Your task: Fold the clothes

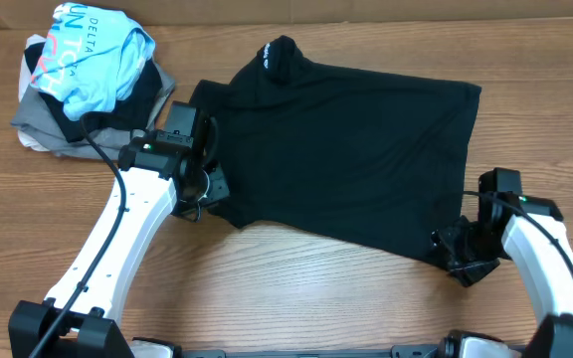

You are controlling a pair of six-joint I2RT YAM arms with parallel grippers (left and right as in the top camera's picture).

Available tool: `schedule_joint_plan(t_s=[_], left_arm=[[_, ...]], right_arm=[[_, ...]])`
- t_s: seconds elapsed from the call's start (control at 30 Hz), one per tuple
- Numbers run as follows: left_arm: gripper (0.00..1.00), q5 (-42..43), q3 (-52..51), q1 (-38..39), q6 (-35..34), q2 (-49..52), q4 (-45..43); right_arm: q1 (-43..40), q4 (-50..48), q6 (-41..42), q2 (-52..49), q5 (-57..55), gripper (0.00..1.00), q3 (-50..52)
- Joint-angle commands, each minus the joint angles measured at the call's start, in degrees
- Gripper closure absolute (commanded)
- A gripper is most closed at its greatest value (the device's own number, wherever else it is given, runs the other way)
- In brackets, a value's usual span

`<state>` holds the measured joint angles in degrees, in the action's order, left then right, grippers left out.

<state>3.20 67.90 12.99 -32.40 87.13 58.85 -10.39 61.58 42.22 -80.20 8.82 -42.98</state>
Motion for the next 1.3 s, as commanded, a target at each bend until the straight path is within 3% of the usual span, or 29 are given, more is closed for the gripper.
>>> schedule_joint_plan(t_s=[0.0,0.33,0.57,0.67,0.9,1.27], left_arm=[[0.96,-2.4,1.3,-0.3,1.2,-0.4,-0.7],[0.95,-6.0,1.3,-0.3,1.1,-0.4,-1.4],[0.95,-6.4,1.3,-0.3,1.1,-0.4,-2.2],[0.95,-6.4,1.3,-0.3,1.1,-0.4,-2.2],[0.96,-6.8,3.1,-0.3,1.2,-0.4,-1.8],[0.96,-11.3,22.6,-0.3,4.2,-0.8,14.7]], right_arm=[[0.2,-1.7,0.2,-3.1,0.3,0.37,0.5],[3.9,-7.0,0.2,-7.4,0.0,0.47,0.7],[5.8,-12.8,0.3,-7.4,-0.4,0.75,4.8],[5.8,-14.4,1.1,-7.4,1.2,0.96,6.3],[5.7,-9.4,1.3,-6.3,2.0,0.96,3.6],[5.1,18.5,-4.8,7.8,2.8,0.96,-12.7]])
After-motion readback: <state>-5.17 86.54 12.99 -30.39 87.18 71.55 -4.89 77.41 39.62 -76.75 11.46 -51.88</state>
